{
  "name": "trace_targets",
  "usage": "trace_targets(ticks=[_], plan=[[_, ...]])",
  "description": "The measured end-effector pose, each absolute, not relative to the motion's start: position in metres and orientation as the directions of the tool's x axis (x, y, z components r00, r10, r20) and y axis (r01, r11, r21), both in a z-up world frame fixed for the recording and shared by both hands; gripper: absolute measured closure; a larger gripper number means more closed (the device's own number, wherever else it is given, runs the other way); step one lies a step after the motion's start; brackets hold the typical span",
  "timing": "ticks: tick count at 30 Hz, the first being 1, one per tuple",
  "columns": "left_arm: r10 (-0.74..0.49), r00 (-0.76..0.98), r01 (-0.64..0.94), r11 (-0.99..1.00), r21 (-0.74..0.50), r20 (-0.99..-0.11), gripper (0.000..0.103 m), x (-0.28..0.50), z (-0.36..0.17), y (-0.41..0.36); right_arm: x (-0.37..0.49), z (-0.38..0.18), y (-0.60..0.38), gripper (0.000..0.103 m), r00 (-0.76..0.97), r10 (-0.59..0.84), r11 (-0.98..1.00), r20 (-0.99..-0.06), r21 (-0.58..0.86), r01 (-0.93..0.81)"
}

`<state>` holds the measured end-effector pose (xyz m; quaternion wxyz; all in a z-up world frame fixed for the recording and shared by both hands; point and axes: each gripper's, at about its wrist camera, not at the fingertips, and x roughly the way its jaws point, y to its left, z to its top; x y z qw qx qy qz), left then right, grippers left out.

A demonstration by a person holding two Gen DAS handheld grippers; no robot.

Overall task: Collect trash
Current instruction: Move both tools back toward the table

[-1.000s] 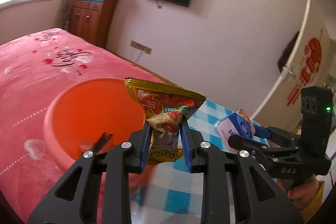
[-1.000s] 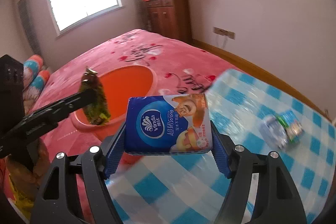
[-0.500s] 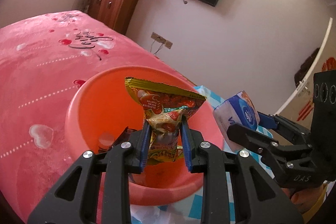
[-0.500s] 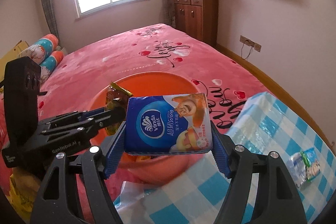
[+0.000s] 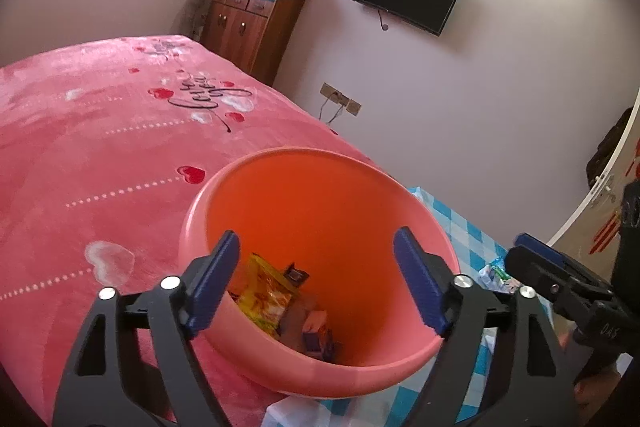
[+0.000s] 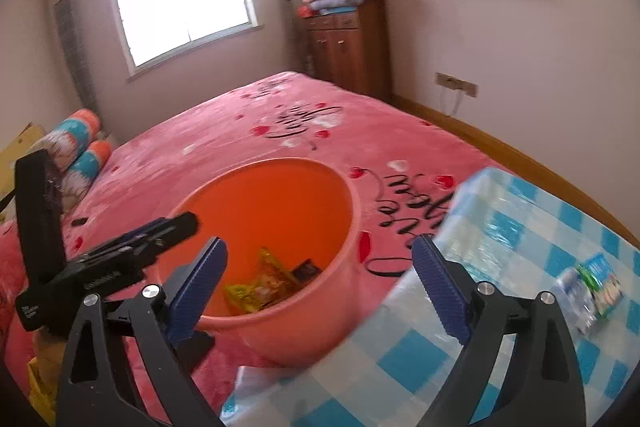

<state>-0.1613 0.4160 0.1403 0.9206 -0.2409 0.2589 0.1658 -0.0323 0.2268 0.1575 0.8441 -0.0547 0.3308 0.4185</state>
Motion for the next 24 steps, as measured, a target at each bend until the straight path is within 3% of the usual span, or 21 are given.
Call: trace_targets(ticks=[9,24], plan=[[0.211,0.833,-0.4,0.869,-0.292,-0.512,0.013,-0.167,0.155,0.389,-0.042,0.149,0.183,0.011,0.501,0.627,0.718,-0.597,0.193,-0.669],[0.163,0.861,-0.308,0.921,-0.24,-0.481,0.012,-0.165,0.167,0.336,-0.06,0.13,0.105,0.008,0.58,0.593,0.788,-0.559,0.255,-0.56]])
